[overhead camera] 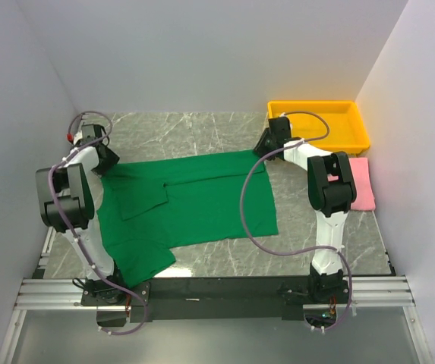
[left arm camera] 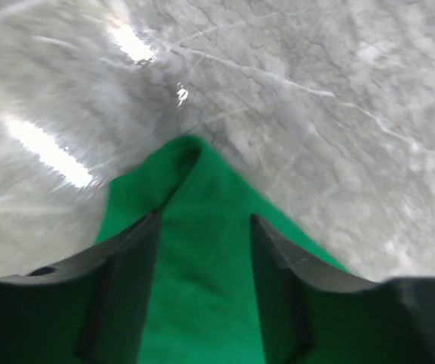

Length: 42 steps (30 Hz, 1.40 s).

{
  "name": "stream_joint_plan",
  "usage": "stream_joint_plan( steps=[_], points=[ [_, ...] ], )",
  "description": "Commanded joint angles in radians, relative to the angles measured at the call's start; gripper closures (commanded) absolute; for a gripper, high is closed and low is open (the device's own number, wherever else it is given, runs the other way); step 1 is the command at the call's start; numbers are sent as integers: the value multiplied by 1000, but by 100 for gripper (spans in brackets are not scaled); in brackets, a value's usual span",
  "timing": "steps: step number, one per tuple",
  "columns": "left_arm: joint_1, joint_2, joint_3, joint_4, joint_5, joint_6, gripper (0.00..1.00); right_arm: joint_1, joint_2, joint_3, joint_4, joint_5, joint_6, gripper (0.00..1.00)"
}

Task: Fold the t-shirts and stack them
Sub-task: Fold the tshirt

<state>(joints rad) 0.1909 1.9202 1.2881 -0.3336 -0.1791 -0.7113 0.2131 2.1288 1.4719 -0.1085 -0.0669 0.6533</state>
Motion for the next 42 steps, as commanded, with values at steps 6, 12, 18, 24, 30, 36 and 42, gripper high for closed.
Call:
stream_joint_plan(
  steps=[6,12,18,24,30,36,42],
  points=[
    [-152,-262,-55,-53,-197,61,39,89,-191,-59,-71,96,-142,61],
    [-315,-268,-65,-113,-195,39,41,155,-187,-91,-117,133,-172,61],
    [-413,-190,-81,-116,-175,26,41,166,-136,-85,-146,133,-175,61],
    [-430,-67,-58,-82,-146,15,43,166,-80,-67,-138,137,-176,61],
    [-433,81,45,-105,-132,12,45,157,-20,-15,-172,180,-167,61],
    [-433,163,135,-114,-125,12,45,109,45,79,-224,184,-172,61],
    [-429,272,290,-159,-126,19,45,74,126,246,-299,182,-208,61]
  ],
)
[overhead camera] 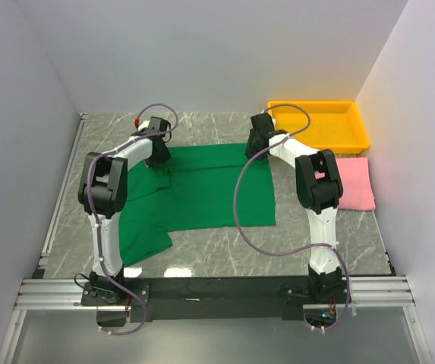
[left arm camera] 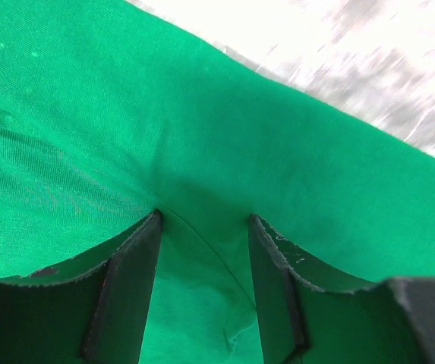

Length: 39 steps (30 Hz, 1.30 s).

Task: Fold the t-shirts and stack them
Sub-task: Fold the tshirt

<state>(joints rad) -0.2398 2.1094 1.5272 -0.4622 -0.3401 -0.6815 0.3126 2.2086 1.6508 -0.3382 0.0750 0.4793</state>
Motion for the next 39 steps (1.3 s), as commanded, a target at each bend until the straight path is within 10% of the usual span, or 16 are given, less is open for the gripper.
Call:
stream_joint_plan(
  steps=[1,11,26,39],
  points=[
    [4,90,66,-36,33,-10,44,-29,54,102,-77,39,-39,61],
    [34,-185,10,-88,-48,-32,40,-21,-121,35,-64,-21,-70,51],
    [362,-836,-729,-64,74,-75,26,111,-686,-565,-81,-15,-73,37],
    [465,-802,-817,-10,159,17,45,163,-889,-850,10,-17,-74,37]
  ],
)
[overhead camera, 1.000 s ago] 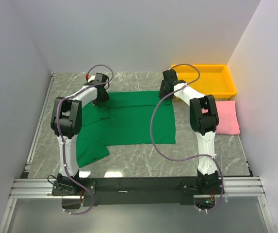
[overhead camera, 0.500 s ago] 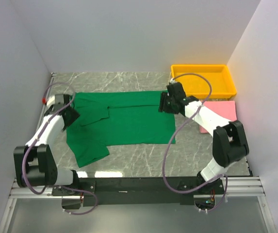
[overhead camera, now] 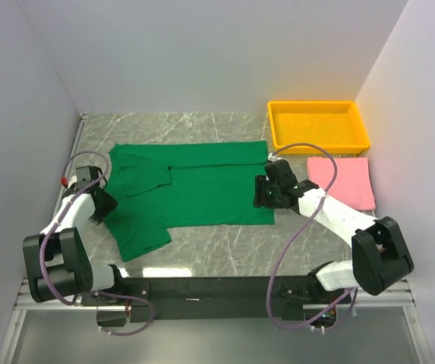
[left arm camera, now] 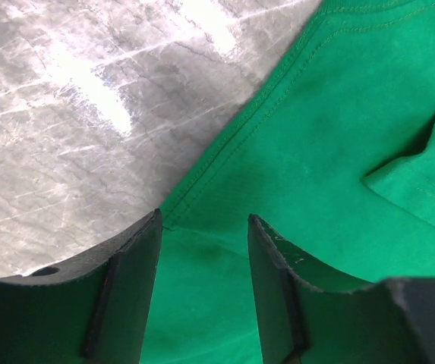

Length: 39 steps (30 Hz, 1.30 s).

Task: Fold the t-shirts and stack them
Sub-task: Fold the tshirt

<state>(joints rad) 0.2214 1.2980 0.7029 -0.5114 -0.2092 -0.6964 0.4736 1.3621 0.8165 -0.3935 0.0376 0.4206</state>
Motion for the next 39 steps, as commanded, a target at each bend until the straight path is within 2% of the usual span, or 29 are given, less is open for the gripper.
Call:
stream_joint_plan(
  steps=[1,19,21,26,27,28,35,39],
  points=[
    [4,12,9,37,21,32,46,0,-46,-20,70,22,-17,37],
    [4,156,36,-6,-58,41,52,0,-70,-76,71,34,-3,38],
    [6,162,37,-7,-56,41,57,0,-70,-74,55,54,-3,39],
    [3,153,38,-12,-50,43,85,-13,-92,-86,13,99,20,40],
    [3,149,38,-13,-48,44,94,-18,-96,-89,-4,107,26,40],
    [3,144,38,-15,-48,44,98,-23,-100,-94,-10,113,35,41],
    [3,109,55,-30,-62,46,99,-79,-95,-115,-87,113,86,42],
    [3,77,52,-24,-55,51,99,-87,-103,-151,-76,78,121,45]
  ],
)
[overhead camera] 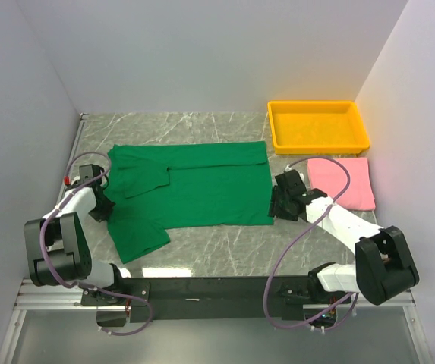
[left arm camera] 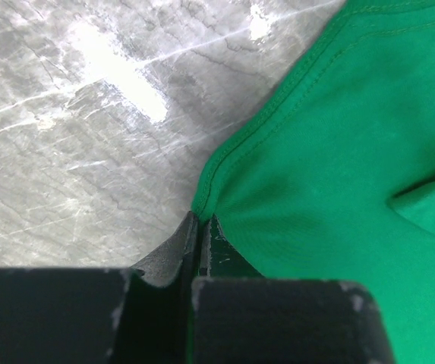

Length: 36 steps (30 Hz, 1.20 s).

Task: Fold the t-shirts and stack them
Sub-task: Fold the tshirt

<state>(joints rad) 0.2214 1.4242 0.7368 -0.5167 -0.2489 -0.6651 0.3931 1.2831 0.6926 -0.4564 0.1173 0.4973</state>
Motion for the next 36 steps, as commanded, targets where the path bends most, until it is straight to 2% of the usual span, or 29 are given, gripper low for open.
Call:
stream_joint_plan(
  steps=[1,7,29,36],
  points=[
    [4,-56,16,-19,-15,21,99,-8,-21,-31,-11,-7,49,46],
    [3,-60,21,-20,-15,25,99,-8,10,-27,-1,-47,80,53],
    [4,-91,26,-19,-23,29,99,18,140,-15,25,-88,113,53],
    [3,-100,26,-22,-29,27,99,42,163,-25,-2,-50,106,60]
  ],
)
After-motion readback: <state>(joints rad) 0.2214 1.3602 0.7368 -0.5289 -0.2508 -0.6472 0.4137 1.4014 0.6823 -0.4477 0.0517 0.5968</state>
